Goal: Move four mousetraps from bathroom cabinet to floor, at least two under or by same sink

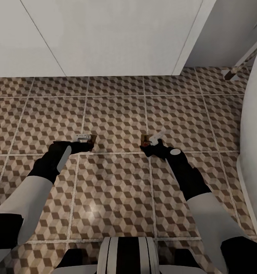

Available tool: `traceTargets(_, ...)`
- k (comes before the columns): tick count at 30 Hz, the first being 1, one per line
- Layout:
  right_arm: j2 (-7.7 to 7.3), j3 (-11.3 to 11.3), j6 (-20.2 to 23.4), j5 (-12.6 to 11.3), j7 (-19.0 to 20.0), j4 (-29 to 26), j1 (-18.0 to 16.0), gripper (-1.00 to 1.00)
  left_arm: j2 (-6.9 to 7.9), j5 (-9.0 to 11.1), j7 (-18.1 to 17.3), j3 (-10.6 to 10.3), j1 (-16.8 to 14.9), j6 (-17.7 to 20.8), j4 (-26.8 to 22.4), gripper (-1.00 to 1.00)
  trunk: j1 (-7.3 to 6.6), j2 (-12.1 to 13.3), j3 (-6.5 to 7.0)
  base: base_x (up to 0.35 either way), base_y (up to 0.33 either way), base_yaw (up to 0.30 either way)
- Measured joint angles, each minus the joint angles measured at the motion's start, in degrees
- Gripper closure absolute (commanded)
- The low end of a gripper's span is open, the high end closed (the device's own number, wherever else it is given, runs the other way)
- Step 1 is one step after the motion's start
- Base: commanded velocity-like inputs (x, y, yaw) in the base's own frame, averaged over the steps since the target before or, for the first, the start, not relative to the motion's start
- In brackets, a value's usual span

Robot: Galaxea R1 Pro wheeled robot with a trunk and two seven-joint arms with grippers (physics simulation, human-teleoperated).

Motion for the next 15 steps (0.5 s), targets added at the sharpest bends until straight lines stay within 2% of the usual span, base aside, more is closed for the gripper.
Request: traceTargets(15, -0.17, 0.1, 0.3, 0.0, 1.0, -0.8, 0.0, 1.00, -0.02, 0.0, 0.0, 0.0, 0.0, 0.0, -0.1, 1.00, 0.00, 0.0, 0.00, 0.000, 0.000, 0.000)
